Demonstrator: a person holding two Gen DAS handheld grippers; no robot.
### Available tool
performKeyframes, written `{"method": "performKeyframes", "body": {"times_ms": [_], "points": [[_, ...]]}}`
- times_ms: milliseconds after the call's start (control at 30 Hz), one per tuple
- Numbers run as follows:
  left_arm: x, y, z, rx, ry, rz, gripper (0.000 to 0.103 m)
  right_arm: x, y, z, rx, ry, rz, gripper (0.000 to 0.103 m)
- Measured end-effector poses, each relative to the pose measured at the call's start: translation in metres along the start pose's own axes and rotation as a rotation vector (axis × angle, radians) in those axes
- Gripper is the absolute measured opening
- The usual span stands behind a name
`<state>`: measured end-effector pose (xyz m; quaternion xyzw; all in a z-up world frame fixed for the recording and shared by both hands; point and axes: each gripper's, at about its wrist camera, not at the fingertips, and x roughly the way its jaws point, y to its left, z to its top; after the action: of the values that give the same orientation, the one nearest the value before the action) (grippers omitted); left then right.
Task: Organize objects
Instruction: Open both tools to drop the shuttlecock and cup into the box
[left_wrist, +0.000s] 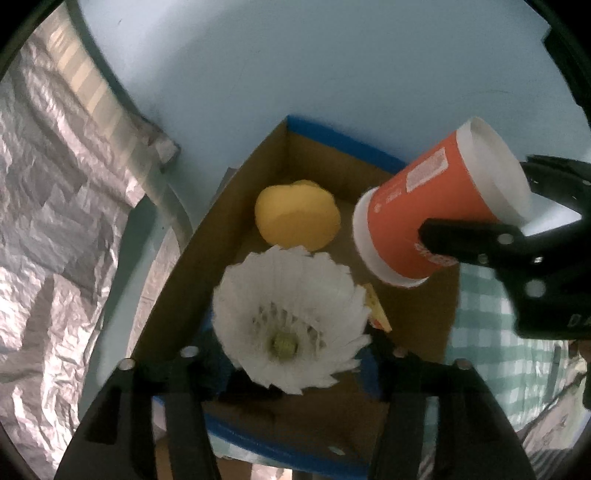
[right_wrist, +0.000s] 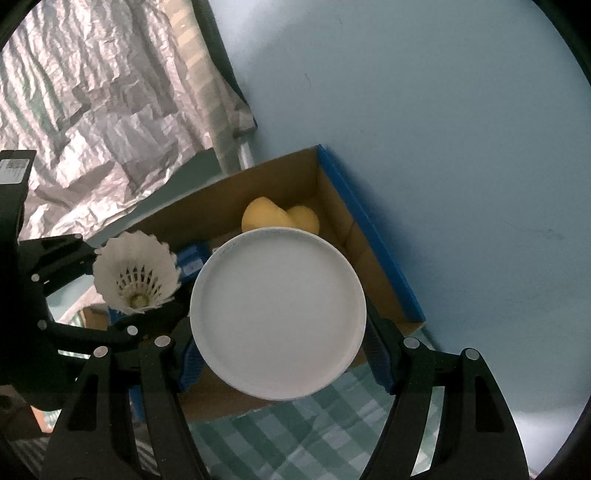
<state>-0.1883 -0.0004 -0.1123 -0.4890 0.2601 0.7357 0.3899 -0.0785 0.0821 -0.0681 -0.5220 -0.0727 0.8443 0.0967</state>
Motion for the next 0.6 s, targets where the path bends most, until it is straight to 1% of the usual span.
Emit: {"method": "performKeyframes", "body": {"times_ms": [33,100,133,200,400,600], "points": [[0.002,0.002,0.0,-0.007,0.009,0.0,0.064,0.001,-0.001,0.0,0.007,-0.002,-0.005,0.074],[0.005,0.005,-0.001,-0.019,0.021,0.005,0.066,0.002,-0.003,-0.002,0.019,-0.002,-0.014,0.079],[0.004,0.006,-0.002,-0.021,0.02,0.006,0.067,0.002,-0.003,-0.003,0.023,-0.004,-0.023,0.08],[0.002,0.007,-0.003,-0.025,0.015,0.008,0.075,0.001,-0.003,-0.005,0.024,-0.008,-0.013,0.081],[-0.013,0.008,-0.003,-0.026,0.001,0.005,0.077,-0.007,-0.002,-0.006,0.025,-0.022,-0.015,0.081],[-0.035,0.008,-0.003,-0.038,-0.02,-0.003,0.078,-0.027,-0.001,-0.008,0.03,-0.049,-0.009,0.081]]}}
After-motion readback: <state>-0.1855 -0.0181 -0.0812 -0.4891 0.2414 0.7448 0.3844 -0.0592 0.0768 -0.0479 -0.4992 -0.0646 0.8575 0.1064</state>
